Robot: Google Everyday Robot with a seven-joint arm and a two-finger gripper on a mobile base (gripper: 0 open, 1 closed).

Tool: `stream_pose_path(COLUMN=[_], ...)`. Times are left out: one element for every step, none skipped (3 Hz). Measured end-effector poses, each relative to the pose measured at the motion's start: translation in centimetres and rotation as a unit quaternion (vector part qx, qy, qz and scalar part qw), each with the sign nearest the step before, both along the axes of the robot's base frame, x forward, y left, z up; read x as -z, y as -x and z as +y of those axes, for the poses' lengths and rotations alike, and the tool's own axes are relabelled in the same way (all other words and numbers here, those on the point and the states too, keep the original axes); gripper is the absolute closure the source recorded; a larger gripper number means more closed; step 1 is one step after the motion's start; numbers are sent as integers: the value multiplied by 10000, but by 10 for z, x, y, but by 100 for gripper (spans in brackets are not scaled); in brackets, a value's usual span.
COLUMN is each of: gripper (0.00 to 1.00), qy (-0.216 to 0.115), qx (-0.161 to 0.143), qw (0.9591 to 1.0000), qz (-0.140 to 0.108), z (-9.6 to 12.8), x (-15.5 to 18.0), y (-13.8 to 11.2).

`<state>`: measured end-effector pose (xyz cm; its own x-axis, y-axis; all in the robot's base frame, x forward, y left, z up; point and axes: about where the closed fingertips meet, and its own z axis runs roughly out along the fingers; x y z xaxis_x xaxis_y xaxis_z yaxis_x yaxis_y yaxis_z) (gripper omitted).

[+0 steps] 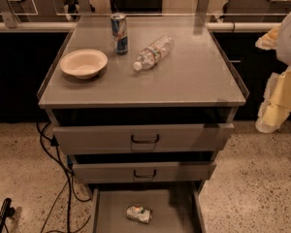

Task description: Pick 7up can from bottom drawer and place on counter

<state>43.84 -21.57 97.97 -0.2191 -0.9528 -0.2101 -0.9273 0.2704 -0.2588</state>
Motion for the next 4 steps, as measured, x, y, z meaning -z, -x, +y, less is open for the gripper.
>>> stream_pose_path(gripper=[0,0,0,0], qy=[0,-667,-1449,-2223], qx=[0,38,34,-90], qw=[10000,9977,9892,9744], qz=[0,81,202,318], z=[0,14,30,48], x=[0,22,61,99], y=[0,24,53,68])
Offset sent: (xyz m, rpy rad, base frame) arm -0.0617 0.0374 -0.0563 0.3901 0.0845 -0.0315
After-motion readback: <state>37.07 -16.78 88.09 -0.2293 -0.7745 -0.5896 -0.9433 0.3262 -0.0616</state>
